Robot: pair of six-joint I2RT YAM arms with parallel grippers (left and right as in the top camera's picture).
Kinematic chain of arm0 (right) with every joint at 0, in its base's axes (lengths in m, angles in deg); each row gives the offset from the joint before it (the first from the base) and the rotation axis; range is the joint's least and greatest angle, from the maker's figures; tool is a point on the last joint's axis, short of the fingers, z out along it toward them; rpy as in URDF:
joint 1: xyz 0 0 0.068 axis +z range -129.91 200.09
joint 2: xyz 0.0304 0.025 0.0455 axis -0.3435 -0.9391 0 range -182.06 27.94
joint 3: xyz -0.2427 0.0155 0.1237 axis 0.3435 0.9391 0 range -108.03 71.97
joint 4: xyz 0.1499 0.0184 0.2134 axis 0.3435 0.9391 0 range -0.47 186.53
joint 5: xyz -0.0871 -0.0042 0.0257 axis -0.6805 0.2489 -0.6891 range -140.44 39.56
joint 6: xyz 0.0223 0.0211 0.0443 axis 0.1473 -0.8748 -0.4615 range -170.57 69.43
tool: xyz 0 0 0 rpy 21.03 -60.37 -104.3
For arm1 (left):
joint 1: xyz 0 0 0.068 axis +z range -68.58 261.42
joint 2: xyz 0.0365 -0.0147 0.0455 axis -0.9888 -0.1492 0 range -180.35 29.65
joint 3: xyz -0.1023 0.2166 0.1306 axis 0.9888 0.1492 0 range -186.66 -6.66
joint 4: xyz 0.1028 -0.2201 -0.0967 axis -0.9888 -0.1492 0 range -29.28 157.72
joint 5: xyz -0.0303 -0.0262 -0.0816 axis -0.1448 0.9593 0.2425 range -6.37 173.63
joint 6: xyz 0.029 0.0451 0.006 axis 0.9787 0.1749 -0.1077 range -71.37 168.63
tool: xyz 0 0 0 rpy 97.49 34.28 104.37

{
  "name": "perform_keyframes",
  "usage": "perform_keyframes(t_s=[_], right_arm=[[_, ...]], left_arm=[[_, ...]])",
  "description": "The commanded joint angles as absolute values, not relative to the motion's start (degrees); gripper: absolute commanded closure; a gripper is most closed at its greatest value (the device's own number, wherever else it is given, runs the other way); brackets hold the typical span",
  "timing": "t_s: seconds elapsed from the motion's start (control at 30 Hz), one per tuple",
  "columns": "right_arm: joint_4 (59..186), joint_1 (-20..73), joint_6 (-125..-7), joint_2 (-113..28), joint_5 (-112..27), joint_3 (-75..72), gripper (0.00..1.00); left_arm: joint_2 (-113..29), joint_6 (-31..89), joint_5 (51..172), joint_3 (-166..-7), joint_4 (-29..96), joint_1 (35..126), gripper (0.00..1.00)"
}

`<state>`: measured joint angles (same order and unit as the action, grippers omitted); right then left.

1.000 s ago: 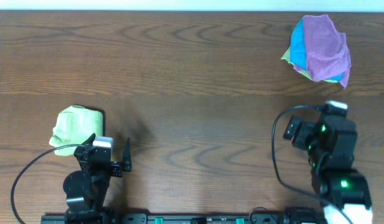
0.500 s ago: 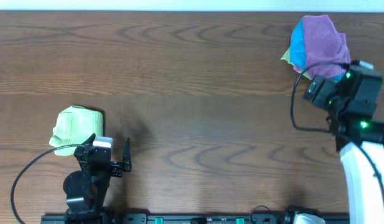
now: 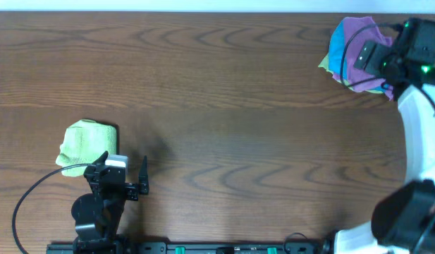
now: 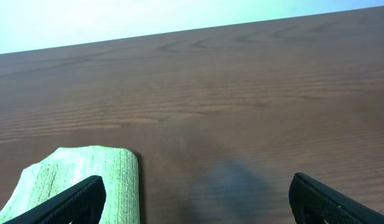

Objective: Fold the cloth
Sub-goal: 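Reach the right gripper to the cloth pile and grasp the pink cloth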

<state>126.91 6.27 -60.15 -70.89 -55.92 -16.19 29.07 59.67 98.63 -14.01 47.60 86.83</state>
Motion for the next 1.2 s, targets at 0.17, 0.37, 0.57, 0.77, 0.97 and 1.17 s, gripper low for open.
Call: perform_keyframes(t_s=[0.17, 0.37, 0.57, 0.77, 0.97, 1.17], right_arm=[[132.01, 3.43, -59.82, -83.30, -54.48, -31.20, 0.01], [128.99, 3.34, -57.75, -85.40, -52.18, -32.43, 0.01], [127.63, 2.46, -56.92, -85.66, -56.44, -32.14, 0.01], [122.85, 2.20, -57.24, -88.66, -56.20, -31.84, 0.01], [119.61, 2.16, -60.70, -93.29, -55.96, -31.84, 0.01], [118.61, 2.03, -65.03, -97.31, -56.20, -31.84, 0.01]], left_arm=[[29.45, 60.86, 98.28, -12.85, 47.01, 86.54, 0.05], [29.45, 60.86, 98.28, -12.85, 47.01, 86.54, 0.05], [29.45, 60.86, 98.28, -12.85, 47.01, 86.54, 0.05], [29.45, 60.86, 98.28, -12.85, 47.01, 86.54, 0.05], [29.45, 60.86, 98.28, -12.85, 47.01, 86.54, 0.05], [29.45, 60.86, 98.28, -12.85, 47.01, 86.54, 0.05]])
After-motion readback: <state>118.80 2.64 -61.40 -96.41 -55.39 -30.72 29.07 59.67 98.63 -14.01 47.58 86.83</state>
